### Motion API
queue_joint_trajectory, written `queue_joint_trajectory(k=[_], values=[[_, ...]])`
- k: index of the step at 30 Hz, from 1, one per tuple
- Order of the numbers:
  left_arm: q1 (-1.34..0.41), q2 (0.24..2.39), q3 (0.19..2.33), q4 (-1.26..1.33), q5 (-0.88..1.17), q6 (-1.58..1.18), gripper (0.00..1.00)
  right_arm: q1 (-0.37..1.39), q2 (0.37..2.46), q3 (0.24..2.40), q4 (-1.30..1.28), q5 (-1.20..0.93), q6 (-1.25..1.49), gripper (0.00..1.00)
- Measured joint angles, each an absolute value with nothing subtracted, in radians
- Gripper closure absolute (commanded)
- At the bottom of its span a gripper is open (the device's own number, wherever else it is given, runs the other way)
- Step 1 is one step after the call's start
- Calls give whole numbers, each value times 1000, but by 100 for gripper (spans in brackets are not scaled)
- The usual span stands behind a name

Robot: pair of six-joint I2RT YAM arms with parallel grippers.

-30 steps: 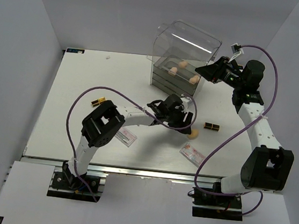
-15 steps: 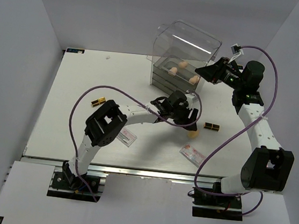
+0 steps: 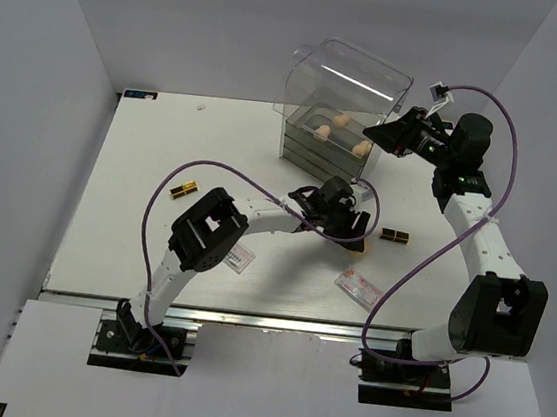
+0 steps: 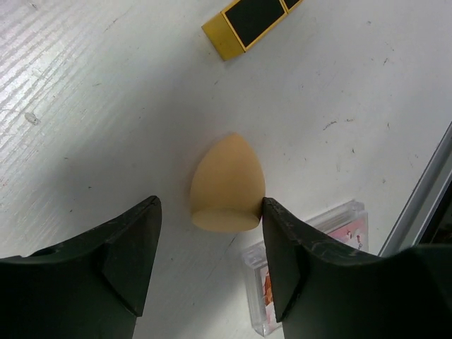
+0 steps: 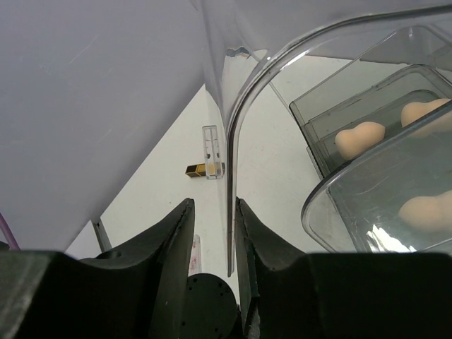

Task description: Organize the makeup

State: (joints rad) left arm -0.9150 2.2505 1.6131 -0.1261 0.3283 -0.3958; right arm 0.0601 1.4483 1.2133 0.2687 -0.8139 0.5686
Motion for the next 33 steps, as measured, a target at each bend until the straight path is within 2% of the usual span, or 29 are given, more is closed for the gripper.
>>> queue_joint_trajectory(k=[3,6,7,12,18,24,33], values=[[-919,2251,1615,-133,320,-388,34,60,1448,1213,269,-814,569,65],[-926,2251,1615,-138,315,-385,46,60,1448,1213,269,-814,569,65],[-928,2251,1615,-138,315,-385,55,60,1448,1213,269,-814,569,65],[-933,2251,1615,-137,322,-390,67,60,1448,1213,269,-814,569,65],[-931,2247,1598,-108,337,-410,98,60,1448,1213,269,-814,569,65],[-929,2188,1490,-41,336,-432,100,60,1448,1213,269,-814,569,65],[-888,1988,1293,15,328,-487,100,60,1448,1213,269,-814,569,65]])
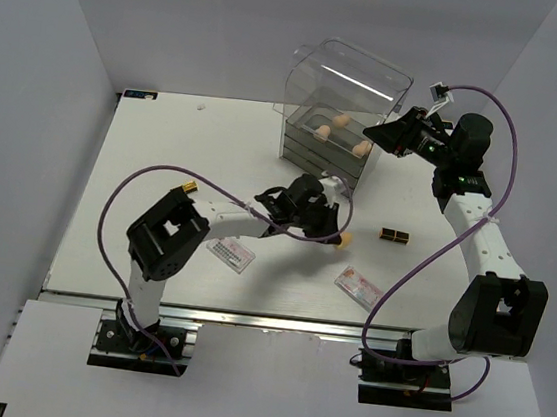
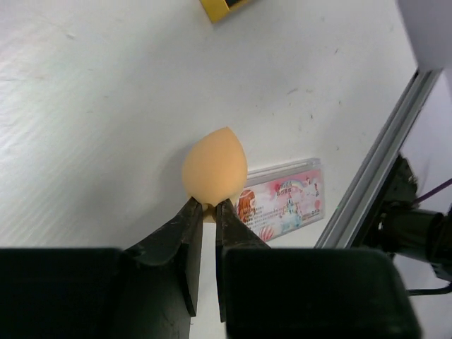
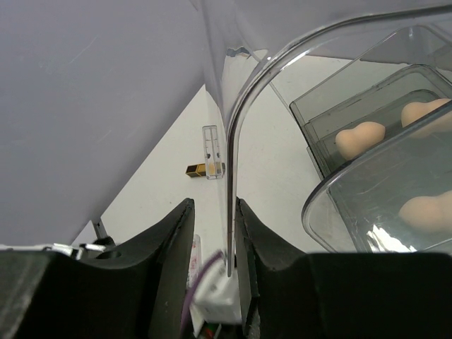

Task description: Organize the makeup

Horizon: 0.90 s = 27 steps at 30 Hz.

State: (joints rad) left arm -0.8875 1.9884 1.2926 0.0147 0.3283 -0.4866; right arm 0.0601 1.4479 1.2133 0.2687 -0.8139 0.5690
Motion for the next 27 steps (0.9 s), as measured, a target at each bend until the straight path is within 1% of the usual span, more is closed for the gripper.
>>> queue_joint_trajectory(k=[6,11,18,27], values=[[-788,1856,1163,97,324,-548,100,60,1448,1213,269,-814,570,65],[-696,1794,1091,151,321,-619,100,60,1448,1213,269,-814,569,65],[-610,1782,1085,218,332,-733,100,60,1448,1213,269,-814,569,65],[-539,1782,1074,402,371,-933,100,60,1439,1213,269,-813,569,65]])
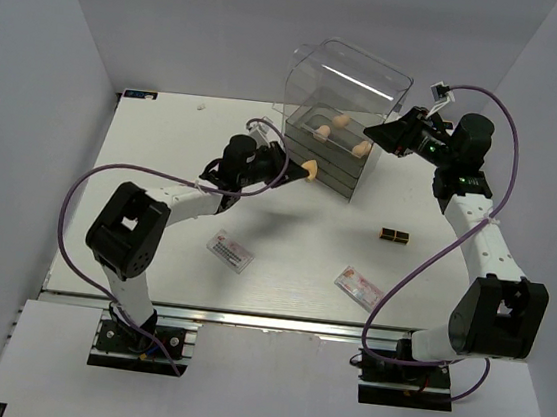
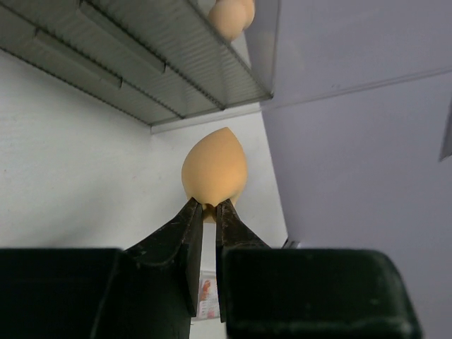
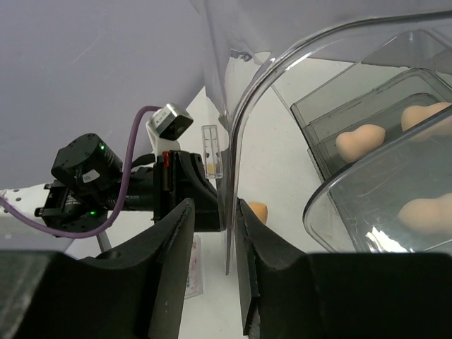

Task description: Organize the makeup

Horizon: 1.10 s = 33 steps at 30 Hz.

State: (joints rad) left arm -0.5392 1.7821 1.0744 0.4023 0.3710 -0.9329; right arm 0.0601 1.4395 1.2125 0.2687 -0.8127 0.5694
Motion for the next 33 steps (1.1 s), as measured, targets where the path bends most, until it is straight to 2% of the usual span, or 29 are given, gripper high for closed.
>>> queue_joint_trajectory(k=[15,24,27,31,32,33], values=[[-498,1925,1217,566,363,-1164,100,60,1431,1196,269,-810,569,65],[-498,2060,1288,733,328,-1351,93,60,1430,1195,269,-810,569,65],[-498,2101,1300,796,303,-1420,88,60,1430,1194,269,-810,569,65],[-500,2139,1311,825,258,-1481,77,60,1429,1190,271,-810,569,65],[-500,2146,1316,826,246,-1492,65,60,1428,1187,272,-810,569,65],[-500,2154,1323,831,238,-1500,61,60,1428,1184,272,-810,569,65]])
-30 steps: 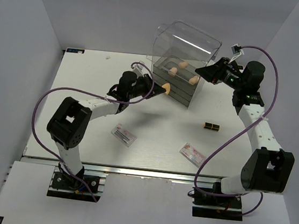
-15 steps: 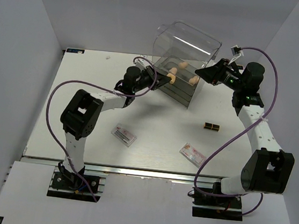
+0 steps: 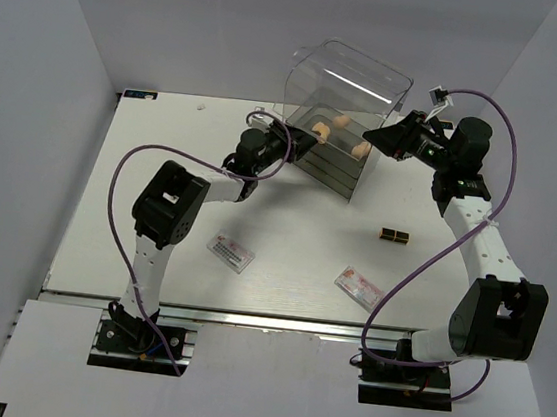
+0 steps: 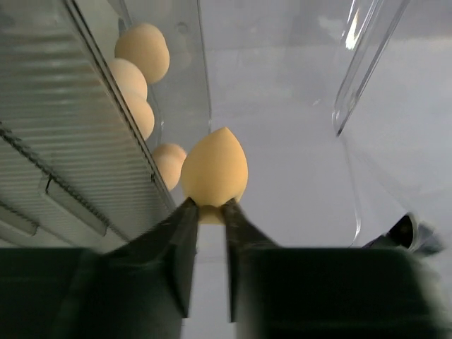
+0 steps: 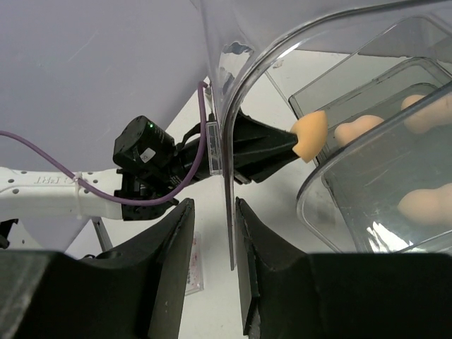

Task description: Organize the makeup

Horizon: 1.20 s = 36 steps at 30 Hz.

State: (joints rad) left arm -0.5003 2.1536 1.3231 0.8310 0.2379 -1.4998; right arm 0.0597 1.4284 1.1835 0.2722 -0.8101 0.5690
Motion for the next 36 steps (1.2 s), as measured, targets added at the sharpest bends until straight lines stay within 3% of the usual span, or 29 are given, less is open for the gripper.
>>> queue_joint_trajectory(k=[7,15,17,18,28,36], values=[[-503,2184,1384,830,191,-1539,48,60,1428,1181,273,-810,569,65],[-505,2185,1421,815,176,-1554,42,60,1428,1181,273,-810,569,65],[-505,2186,1425,813,176,-1556,23,60,1428,1181,273,-810,569,65],[-505,2186,1427,812,176,-1554,2,60,1428,1181,273,-811,569,65],[-506,2188,1439,806,183,-1557,2,60,1415,1181,275,-818,572,65],[-506,2118,1312,830,228,-1546,2,60,1415,1181,275,-818,572,65]])
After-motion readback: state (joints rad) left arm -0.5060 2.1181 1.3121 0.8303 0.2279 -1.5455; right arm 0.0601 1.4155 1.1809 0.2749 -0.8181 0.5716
